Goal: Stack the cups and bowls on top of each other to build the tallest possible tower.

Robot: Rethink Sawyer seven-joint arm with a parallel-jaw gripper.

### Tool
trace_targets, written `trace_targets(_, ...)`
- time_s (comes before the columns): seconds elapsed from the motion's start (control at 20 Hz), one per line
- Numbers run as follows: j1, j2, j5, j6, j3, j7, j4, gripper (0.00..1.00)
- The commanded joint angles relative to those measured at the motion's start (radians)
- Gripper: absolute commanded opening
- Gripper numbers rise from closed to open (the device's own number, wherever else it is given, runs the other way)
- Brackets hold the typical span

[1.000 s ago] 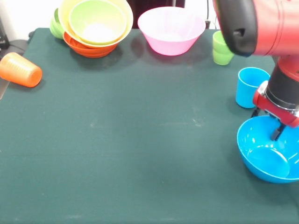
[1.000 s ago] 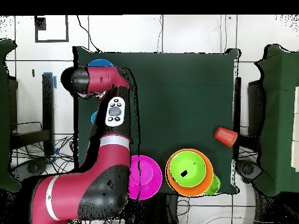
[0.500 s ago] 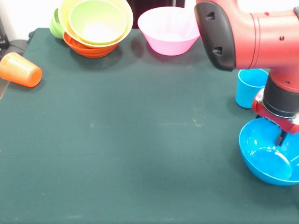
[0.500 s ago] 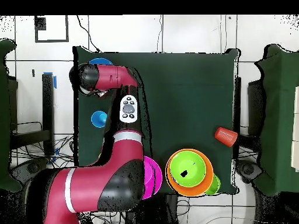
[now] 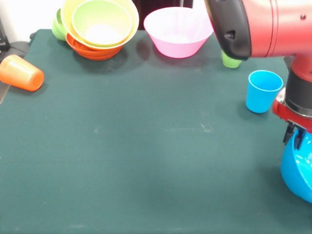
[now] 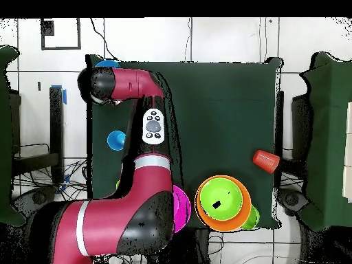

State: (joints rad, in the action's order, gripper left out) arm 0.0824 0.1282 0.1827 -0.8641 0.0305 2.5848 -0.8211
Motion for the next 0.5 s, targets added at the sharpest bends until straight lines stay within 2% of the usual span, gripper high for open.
trace_targets(0.05,-0.003,-0.040,-0.065,0.018,-0.129,-0.187,-0.079,0.00)
trace_targets(0.15,0.001,-0.022,-0.078,0.045,-0.118,-0.183,-0.101,0.00)
trace_targets(0.25,-0.028,0.034,-0.095,0.094,-0.129,-0.239,-0.203,0.00)
trace_targets(0.4,-0.141,0.147,-0.126,0.167,-0.185,-0.389,-0.426,0.00)
trace_targets(0.5,-0.214,0.220,-0.170,0.224,-0.206,-0.459,-0.562,0.00)
